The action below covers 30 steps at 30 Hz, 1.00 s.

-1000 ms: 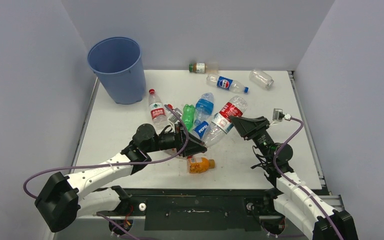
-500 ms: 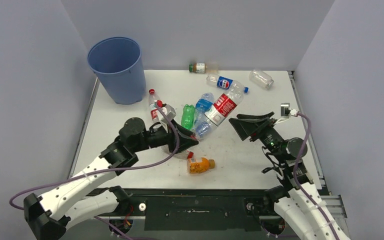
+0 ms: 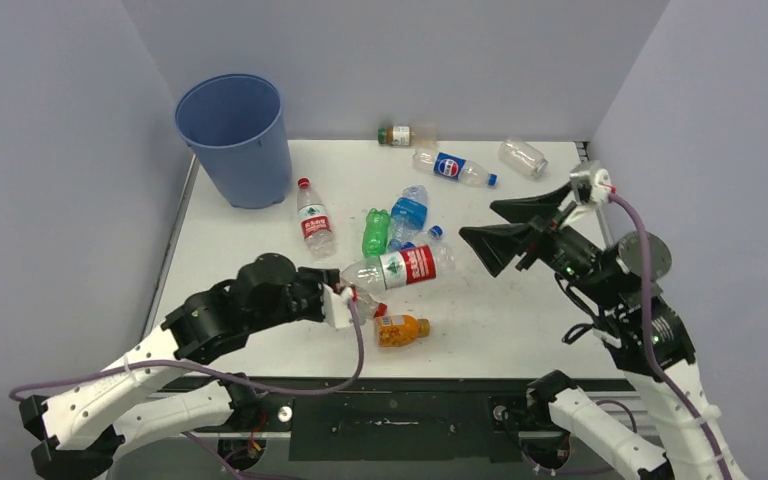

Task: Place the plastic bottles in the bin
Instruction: Pick up the plastic bottle at the center of the board.

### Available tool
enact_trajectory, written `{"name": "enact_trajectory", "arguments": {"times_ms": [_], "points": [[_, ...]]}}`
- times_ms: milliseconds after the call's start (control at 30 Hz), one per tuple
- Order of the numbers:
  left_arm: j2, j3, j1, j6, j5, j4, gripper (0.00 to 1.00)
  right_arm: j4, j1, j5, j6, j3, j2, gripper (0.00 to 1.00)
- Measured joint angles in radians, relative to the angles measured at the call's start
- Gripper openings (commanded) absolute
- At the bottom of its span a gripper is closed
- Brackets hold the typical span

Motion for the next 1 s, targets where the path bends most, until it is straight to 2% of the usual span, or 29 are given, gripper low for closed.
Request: {"name": "enact_trajectory", "arguments": {"times_ms": [100, 267, 400, 500, 633, 767, 1000], "points": [[0.049, -0.02, -0.122, 0.188, -0.151, -0.077, 0.0, -0.089, 0.052, -0.011, -0.079, 0.117, 0.135, 0.9], [0.071, -0.09, -0.288, 0.463, -0.351, -0.075, 0.0, -0.215, 0.175, -0.034, -0.19, 0.204, 0.373, 0.9], [0.05, -0.135, -0.317, 0.659, -0.45, 0.01, 0.0, -0.309, 0.275, -0.043, -0.253, 0.193, 0.497, 0.9], [0.03, -0.146, -0.323, 0.768, -0.486, 0.079, 0.0, -0.344, 0.323, -0.055, -0.29, 0.153, 0.499, 0.9], [-0.021, -0.159, -0.337, 0.848, -0.478, 0.151, 0.0, -0.337, 0.354, -0.061, -0.326, 0.071, 0.44, 0.9], [-0.06, -0.193, -0.342, 0.861, -0.436, 0.183, 0.0, -0.315, 0.365, -0.048, -0.354, 0.006, 0.36, 0.9], [-0.065, -0.145, -0.344, 0.756, -0.326, 0.146, 0.0, -0.302, 0.407, 0.039, -0.407, -0.05, 0.257, 0.9]]}}
